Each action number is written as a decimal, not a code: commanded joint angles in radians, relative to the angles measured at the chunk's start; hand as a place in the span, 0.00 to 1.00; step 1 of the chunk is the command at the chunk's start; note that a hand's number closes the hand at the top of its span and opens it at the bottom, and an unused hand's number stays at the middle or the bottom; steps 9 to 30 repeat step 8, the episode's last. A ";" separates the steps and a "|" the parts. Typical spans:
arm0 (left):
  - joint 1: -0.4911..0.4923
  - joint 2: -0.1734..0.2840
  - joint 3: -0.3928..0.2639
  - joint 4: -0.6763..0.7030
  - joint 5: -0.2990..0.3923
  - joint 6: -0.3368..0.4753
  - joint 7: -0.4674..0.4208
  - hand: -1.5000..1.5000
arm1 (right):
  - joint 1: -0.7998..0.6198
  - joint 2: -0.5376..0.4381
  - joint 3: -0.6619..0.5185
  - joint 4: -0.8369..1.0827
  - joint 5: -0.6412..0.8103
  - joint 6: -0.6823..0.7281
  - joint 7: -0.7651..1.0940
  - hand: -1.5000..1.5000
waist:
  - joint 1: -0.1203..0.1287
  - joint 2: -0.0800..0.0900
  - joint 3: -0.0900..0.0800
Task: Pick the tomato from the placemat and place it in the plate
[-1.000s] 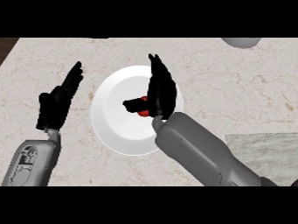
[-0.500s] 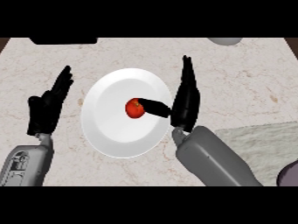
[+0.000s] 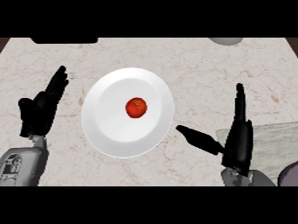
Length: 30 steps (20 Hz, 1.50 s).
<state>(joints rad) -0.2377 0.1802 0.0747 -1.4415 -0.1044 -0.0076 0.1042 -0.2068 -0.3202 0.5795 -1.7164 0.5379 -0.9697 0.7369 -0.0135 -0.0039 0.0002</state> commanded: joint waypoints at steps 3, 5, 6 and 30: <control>-0.068 -0.011 0.007 0.087 -0.015 0.007 -0.017 0.50 | 0.199 -0.110 -0.042 -0.162 -0.128 0.037 -0.157 0.00 | 0.004 0.004 0.000; -0.015 -0.023 -0.018 -0.043 -0.022 0.017 0.035 0.50 | 0.213 -0.115 -0.104 -0.111 -0.283 0.024 -0.314 0.00 | 0.012 0.004 0.001; -0.047 -0.024 -0.004 0.038 -0.024 0.020 0.019 0.50 | 0.263 -0.099 -0.086 -0.148 -0.239 0.040 -0.303 0.00 | 0.008 0.004 0.000; -0.051 -0.028 -0.010 0.038 -0.025 0.014 0.028 0.50 | 0.308 -0.143 -0.130 -0.206 -0.260 0.082 -0.291 0.00 | 0.006 0.003 0.000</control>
